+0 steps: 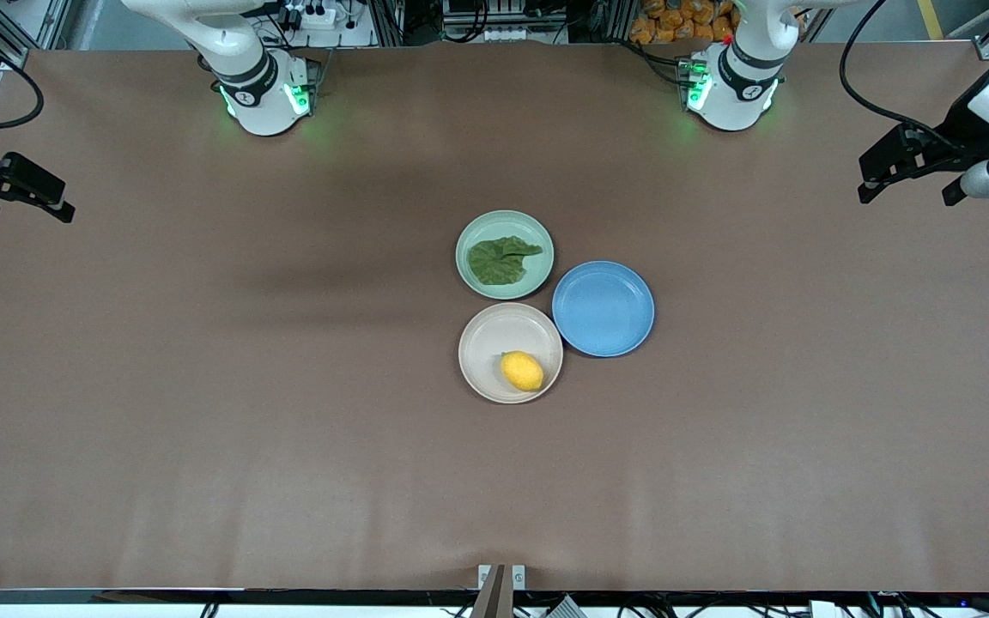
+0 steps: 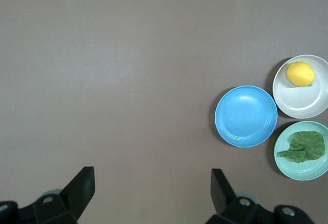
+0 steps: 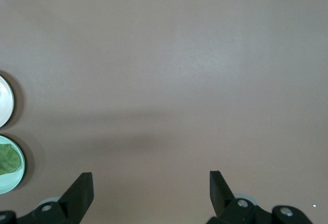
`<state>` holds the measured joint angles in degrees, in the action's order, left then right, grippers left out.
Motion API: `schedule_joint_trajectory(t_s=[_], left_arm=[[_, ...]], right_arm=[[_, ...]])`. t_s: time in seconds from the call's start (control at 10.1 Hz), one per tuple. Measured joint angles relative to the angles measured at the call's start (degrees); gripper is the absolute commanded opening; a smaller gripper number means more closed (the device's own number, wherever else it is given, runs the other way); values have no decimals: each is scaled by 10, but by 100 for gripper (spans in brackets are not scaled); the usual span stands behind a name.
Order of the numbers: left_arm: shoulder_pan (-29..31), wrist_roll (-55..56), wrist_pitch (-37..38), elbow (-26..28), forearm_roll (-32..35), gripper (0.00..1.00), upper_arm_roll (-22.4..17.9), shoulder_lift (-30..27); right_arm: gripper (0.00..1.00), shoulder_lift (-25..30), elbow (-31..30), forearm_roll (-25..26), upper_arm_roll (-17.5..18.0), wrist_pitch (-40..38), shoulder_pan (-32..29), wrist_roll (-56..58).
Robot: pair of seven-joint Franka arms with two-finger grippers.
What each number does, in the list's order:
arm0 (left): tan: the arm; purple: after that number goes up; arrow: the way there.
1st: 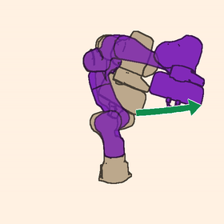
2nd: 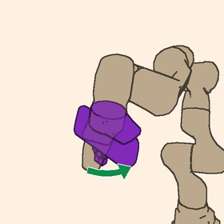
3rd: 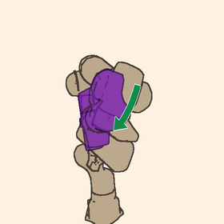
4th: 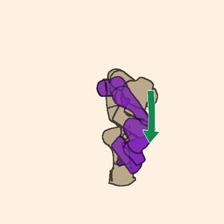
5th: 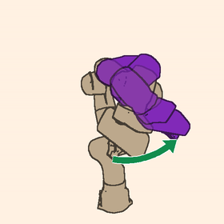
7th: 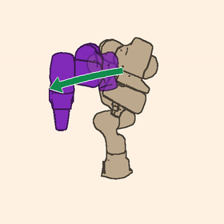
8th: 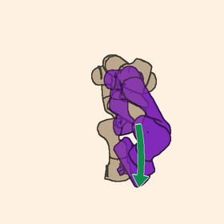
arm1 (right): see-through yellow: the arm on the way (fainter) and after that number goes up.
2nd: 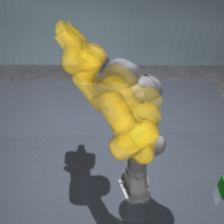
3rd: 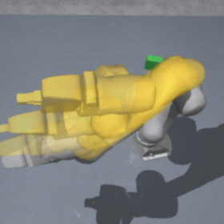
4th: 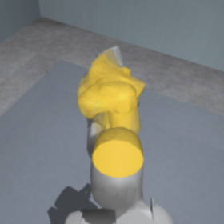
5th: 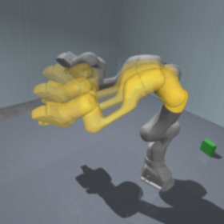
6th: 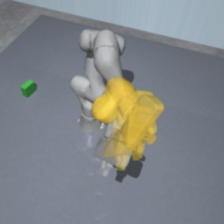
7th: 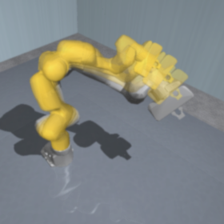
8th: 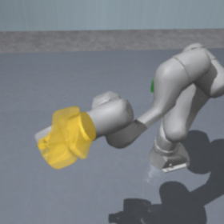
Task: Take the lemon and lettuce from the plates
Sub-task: 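Move the right gripper to the lettuce while the left gripper approaches the lemon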
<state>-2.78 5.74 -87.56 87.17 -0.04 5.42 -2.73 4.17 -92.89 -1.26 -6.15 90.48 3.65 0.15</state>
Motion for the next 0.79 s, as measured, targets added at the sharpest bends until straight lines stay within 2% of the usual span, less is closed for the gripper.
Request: schedule_joint_trajectory(t_s=[0.49,0.79], left_arm=[[-2,0,2,1,0,100,1,10],[-4,0,2,2,9,100,4,65]], right_arm=[[100,1,32,-1,2,7,1,0],[100,-14,32,-1,0,10,1,0]])
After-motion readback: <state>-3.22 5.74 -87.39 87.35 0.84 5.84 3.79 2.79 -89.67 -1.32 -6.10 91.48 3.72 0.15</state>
